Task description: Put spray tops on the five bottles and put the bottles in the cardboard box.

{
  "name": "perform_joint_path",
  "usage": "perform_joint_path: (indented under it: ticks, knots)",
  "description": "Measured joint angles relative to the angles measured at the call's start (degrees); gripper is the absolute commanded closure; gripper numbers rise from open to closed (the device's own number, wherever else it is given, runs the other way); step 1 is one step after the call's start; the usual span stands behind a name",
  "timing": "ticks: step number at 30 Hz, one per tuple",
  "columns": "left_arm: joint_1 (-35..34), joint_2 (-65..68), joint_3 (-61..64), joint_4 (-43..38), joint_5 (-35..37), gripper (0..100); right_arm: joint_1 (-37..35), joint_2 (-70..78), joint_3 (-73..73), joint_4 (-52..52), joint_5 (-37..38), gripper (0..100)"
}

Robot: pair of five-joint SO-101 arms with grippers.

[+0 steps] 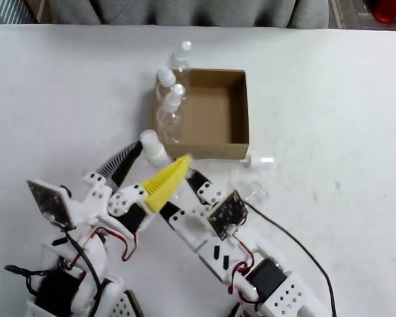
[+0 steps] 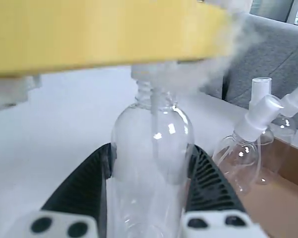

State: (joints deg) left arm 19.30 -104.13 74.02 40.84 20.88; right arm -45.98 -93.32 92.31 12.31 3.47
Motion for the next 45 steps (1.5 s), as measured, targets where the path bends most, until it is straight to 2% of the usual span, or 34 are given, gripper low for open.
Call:
perform_joint_path:
  ticks: [7, 13, 15, 19, 21, 23, 26, 30, 35, 40, 45]
  knots:
    - [-0.09, -0.70, -8.18, 9.41, -0.44, 74, 5.63, 0.00, 0.00, 0.00, 0.00, 98.3]
    - [-0.18, -0.70, -13.10, 19.25, -7.74, 75, 8.26, 0.00, -0.26, 0.00, 0.00, 98.3]
    - [-0.18, -0.79, -13.10, 22.33, -10.11, 80, 9.32, 0.00, -1.14, 0.00, -0.18, 98.3]
    - [-0.09, -0.79, -13.10, 26.90, -13.80, 99, 12.22, 0.00, -3.69, 0.00, -2.37, 98.4]
    - [-0.09, -0.79, -13.10, 26.90, -14.42, 95, 12.75, 0.09, -5.36, 0.00, -2.55, 98.4]
    - [0.26, -0.79, -13.10, 26.90, -14.42, 97, 12.66, 1.32, -7.91, 0.00, -2.64, 98.4]
    - [4.66, -0.79, -13.10, 26.90, -14.42, 98, 12.92, 6.59, -13.19, 0.00, -2.73, 98.4]
    - [13.80, -0.79, -11.87, 26.90, -14.42, 98, 13.01, 16.35, -21.01, 0.00, -2.99, 98.4]
    - [20.22, -0.70, -1.49, 18.99, -14.42, 98, 12.92, 23.74, -28.22, 0.00, -2.99, 98.4]
    - [21.19, 0.18, 11.96, 2.99, -14.42, 98, 12.84, 27.34, -31.38, 0.00, -3.16, 98.4]
    - [21.19, 0.18, 20.75, -10.99, -14.42, 98, 12.84, 29.36, -31.47, 0.00, -7.65, 98.4]
